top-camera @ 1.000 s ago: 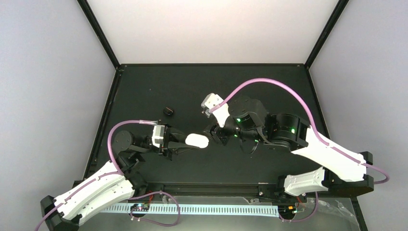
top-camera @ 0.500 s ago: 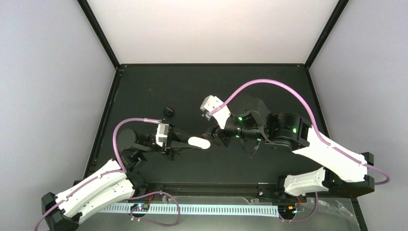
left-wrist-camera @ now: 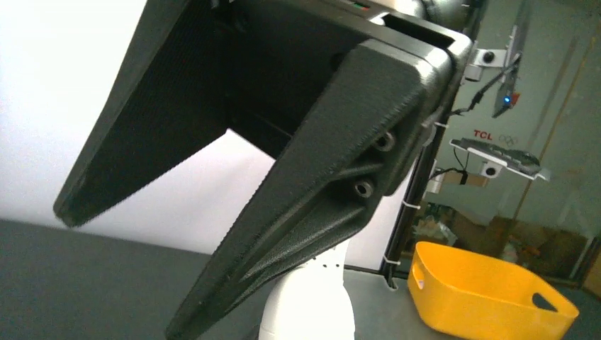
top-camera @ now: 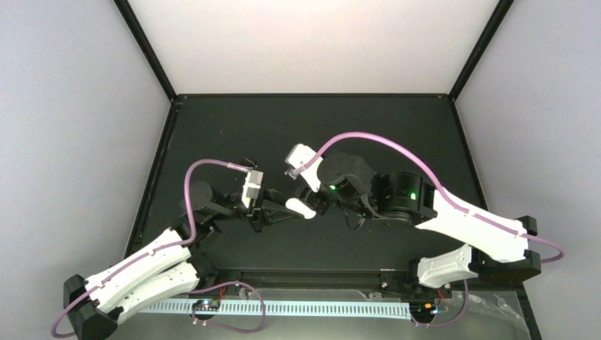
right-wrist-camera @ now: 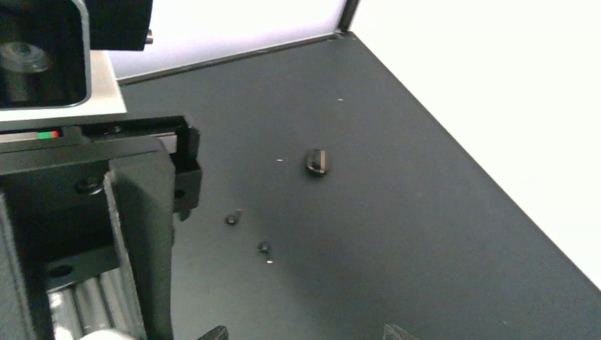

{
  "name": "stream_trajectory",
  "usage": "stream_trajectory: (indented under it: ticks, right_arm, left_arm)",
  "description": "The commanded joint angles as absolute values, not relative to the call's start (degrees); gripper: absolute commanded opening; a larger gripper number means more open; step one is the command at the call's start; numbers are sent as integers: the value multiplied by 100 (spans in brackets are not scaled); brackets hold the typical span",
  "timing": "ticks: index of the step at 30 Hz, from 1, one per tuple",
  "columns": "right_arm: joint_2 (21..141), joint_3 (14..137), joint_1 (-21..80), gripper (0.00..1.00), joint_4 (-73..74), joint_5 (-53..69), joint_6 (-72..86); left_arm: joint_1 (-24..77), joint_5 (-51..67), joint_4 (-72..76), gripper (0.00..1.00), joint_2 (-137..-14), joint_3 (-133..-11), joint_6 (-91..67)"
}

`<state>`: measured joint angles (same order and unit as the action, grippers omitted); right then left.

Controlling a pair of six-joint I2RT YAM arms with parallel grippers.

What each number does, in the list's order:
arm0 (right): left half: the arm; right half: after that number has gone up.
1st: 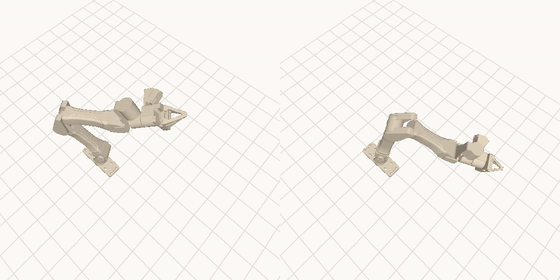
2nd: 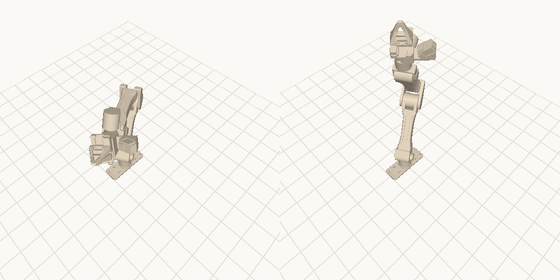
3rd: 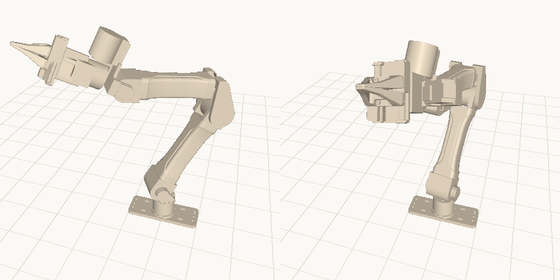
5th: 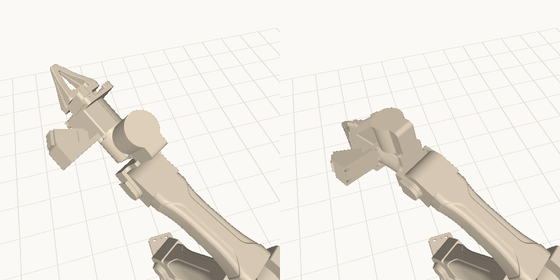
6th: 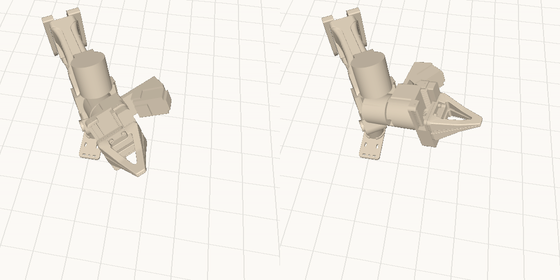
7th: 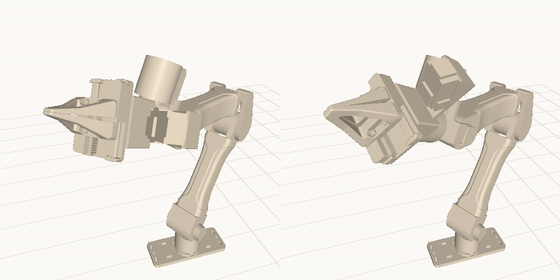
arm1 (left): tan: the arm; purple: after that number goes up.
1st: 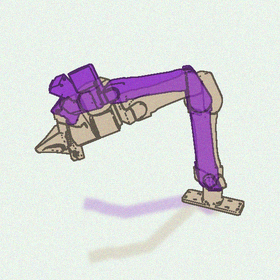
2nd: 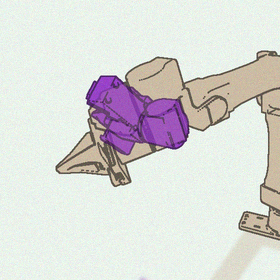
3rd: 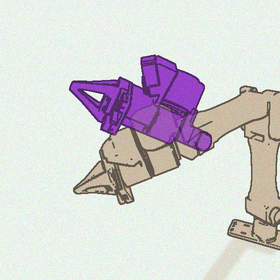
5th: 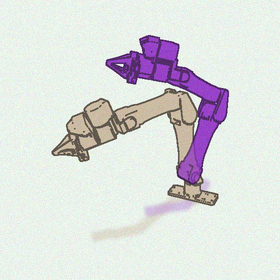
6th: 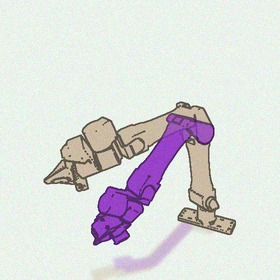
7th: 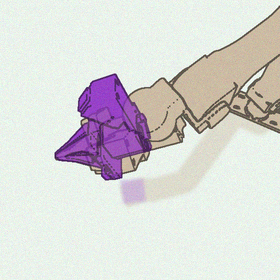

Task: Insert the wireless bluetooth earbuds into the charging case
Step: Place the charging case at the center of the board.

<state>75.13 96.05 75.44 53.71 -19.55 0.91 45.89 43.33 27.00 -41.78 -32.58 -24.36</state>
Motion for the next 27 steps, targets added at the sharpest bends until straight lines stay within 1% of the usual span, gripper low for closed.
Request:
stream_trajectory:
  ticks: [1,4,6,10,14,16,19,22,27]
  right_arm:
    - [7813,9409,7892,57,5736,-2413,188]
    - [7840,9339,7917,57,5684,-2719,371]
    - [7704,9282,7826,62,5570,-2925,521]
    - [6960,8877,6904,71,5019,-2553,948]
    - [6150,7914,6003,76,4238,-2295,1409]
    - [5854,7403,5669,78,4005,-2321,1673]
    - [5406,6413,5312,79,3596,-2430,2123]
    - [5004,5629,5172,79,3306,-2457,2492]
    - [4737,5015,5159,79,3343,-2460,2786]
  left_arm:
    - [4535,3202,2921,2,-4312,-3919,-2967]
    - [4537,3058,2821,2,-4335,-3986,-3065]
    - [4535,2986,2631,1,-4325,-3983,-2887]
    - [4534,2814,2317,2,-4307,-3683,-2554]
    - [4526,2575,2425,2,-4445,-3250,-2504]
    - [4527,2384,2436,2,-4714,-3169,-2464]
    - [4504,1985,2428,2,-5487,-3284,-2398]
    - [4316,1960,2040,2,-6737,-3922,-2545]
    - [3903,2670,1402,2,-9015,-5436,-3161]
